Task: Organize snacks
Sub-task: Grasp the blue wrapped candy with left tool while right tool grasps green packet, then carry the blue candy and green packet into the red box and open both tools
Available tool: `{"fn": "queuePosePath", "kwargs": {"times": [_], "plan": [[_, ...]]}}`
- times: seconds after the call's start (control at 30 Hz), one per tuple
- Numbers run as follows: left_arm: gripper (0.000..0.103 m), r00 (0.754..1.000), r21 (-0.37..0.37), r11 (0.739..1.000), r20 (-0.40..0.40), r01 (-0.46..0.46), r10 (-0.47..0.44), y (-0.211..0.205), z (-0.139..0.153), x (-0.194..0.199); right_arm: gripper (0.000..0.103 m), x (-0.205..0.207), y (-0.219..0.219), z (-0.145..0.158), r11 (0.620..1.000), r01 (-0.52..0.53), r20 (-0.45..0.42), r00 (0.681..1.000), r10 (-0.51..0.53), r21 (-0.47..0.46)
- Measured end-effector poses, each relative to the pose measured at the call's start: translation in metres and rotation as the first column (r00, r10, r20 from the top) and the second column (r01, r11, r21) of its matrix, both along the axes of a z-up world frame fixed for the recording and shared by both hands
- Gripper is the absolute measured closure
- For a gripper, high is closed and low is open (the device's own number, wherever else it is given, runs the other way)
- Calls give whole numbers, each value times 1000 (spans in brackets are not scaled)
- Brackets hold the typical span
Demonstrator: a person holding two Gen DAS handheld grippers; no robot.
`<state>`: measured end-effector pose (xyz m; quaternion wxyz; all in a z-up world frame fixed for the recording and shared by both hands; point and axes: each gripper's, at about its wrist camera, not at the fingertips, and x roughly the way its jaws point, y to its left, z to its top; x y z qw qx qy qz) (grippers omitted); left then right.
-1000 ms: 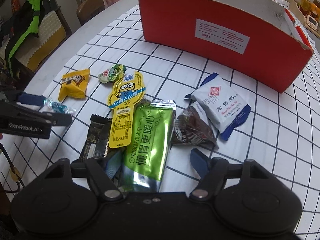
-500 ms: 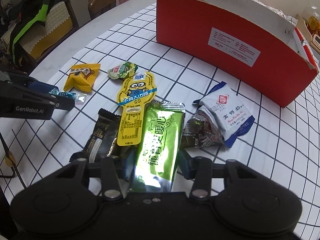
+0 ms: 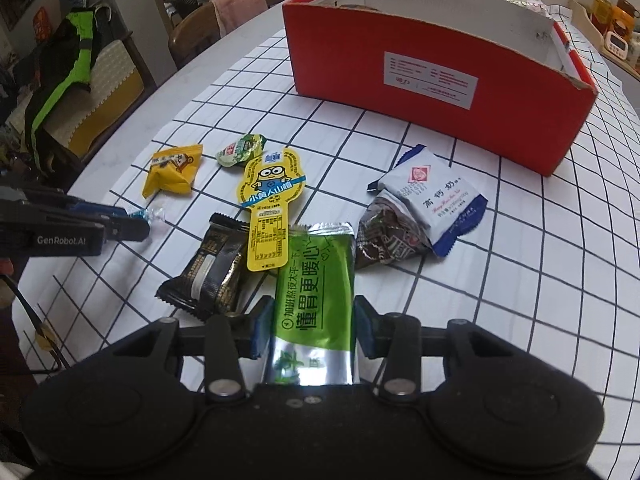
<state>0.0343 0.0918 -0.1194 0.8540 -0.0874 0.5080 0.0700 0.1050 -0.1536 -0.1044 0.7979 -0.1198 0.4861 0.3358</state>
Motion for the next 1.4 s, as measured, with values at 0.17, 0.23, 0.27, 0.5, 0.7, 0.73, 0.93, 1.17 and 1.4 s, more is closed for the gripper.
{"fn": "queuePosePath", "kwargs": {"times": [0.17, 0.23, 0.27, 0.5, 0.7, 0.73, 0.93, 1.17, 1.4], "plan": [[73, 1000, -25, 1000, 10, -3, 3, -2, 6, -10, 62, -2, -13, 11, 999, 33, -4, 999, -33, 38], [73, 1000, -29, 1000, 20, -3, 3, -3, 11, -14, 62, -3, -17, 17, 998, 39, 2, 999, -39, 49], [73, 1000, -32, 999, 26, -3, 4, -3, 14, -15, 62, -3, -18, 20, 998, 42, 5, 999, -43, 55], [73, 997, -26, 1000, 74, 10, -8, -7, 37, -17, 62, -2, -24, 43, 993, 59, 52, 997, -64, 103], [73, 992, -14, 999, 126, 30, -28, -14, 58, -9, 62, 11, -28, 66, 987, 81, 111, 989, -97, 139], [73, 990, -11, 999, 135, 34, -33, -16, 62, -6, 62, 15, -30, 70, 986, 85, 120, 987, -103, 145], [73, 977, 16, 998, 204, 60, -62, -26, 87, 20, 62, 39, -36, 93, 978, 111, 182, 973, -143, 177], [73, 954, 81, 992, 277, 94, -114, -41, 117, 61, 62, 72, -43, 112, 969, 136, 241, 953, -185, 204], [73, 944, 116, 987, 297, 115, -145, -54, 130, 104, 62, 109, -45, 121, 966, 157, 266, 941, -210, 207]]}}
